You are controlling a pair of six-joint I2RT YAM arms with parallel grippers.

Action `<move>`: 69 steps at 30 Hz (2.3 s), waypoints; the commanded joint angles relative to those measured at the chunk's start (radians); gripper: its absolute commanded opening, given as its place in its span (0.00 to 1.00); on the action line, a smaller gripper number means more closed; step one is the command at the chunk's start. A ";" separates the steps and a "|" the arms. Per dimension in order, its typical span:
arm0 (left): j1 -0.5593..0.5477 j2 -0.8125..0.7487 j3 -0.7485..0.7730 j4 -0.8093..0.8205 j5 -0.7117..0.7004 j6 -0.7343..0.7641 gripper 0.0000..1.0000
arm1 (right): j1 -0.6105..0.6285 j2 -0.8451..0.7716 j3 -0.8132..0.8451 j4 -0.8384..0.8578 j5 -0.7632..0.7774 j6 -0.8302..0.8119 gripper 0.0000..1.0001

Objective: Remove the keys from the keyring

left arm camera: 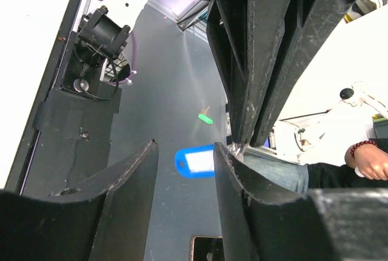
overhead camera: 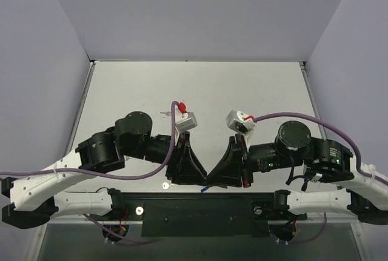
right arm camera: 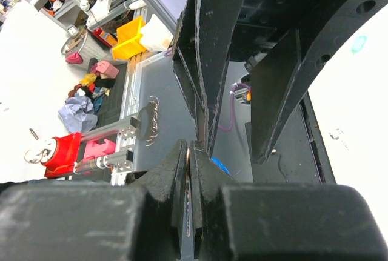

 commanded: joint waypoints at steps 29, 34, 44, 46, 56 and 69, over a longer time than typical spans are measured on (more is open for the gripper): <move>0.010 -0.073 -0.061 0.206 0.079 -0.058 0.40 | -0.024 -0.036 -0.045 0.133 -0.001 0.028 0.00; 0.010 -0.076 -0.066 0.209 0.087 -0.065 0.31 | -0.030 -0.036 -0.039 0.133 0.000 0.028 0.00; 0.010 -0.084 -0.075 0.238 0.096 -0.088 0.18 | -0.033 -0.032 -0.032 0.132 0.004 0.026 0.00; 0.008 -0.087 -0.080 0.247 0.099 -0.092 0.14 | -0.031 -0.032 -0.030 0.130 0.011 0.026 0.00; 0.008 -0.114 -0.095 0.280 0.015 -0.129 0.00 | -0.033 -0.029 -0.032 0.132 0.017 0.029 0.00; 0.004 -0.197 -0.218 0.436 -0.151 -0.272 0.00 | -0.031 -0.092 -0.111 0.194 0.177 0.063 0.00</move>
